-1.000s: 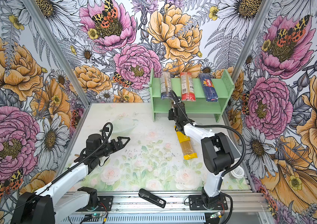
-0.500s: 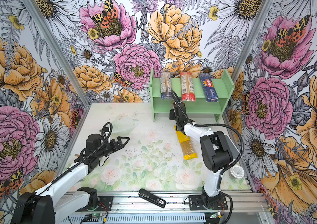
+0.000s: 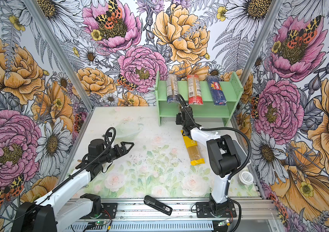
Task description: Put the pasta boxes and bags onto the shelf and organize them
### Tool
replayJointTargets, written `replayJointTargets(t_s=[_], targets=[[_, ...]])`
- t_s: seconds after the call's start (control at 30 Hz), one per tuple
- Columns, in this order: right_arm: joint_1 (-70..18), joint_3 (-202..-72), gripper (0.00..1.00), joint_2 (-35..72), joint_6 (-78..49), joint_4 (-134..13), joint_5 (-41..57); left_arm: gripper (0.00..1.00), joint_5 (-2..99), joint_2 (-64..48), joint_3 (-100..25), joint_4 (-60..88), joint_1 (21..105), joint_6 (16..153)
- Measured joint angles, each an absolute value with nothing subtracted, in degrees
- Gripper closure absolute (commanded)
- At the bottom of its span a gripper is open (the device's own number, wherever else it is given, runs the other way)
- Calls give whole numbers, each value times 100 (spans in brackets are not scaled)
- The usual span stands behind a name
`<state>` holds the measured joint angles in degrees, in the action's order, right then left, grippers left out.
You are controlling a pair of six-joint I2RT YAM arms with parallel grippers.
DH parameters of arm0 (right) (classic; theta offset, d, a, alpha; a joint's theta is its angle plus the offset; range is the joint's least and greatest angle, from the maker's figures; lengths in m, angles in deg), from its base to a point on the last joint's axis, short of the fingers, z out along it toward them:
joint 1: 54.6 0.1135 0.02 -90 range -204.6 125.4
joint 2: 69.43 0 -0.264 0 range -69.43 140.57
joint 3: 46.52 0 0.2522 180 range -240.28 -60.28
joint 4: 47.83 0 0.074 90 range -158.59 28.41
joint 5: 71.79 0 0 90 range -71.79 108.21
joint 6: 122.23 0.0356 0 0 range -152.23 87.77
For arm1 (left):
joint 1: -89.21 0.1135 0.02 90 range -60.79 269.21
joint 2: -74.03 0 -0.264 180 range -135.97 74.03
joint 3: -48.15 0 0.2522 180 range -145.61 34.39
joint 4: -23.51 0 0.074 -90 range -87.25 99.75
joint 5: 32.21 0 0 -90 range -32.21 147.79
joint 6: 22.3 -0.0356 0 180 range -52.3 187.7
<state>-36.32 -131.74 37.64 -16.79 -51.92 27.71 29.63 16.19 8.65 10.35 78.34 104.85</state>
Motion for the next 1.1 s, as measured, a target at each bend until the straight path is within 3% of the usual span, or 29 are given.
replayJointTargets(t_s=[1.1], targets=[[-3632, -13174, 80, 3830, -1642, -5041, 2858, 1, 2958, 1853, 961, 958, 7993, 10485]])
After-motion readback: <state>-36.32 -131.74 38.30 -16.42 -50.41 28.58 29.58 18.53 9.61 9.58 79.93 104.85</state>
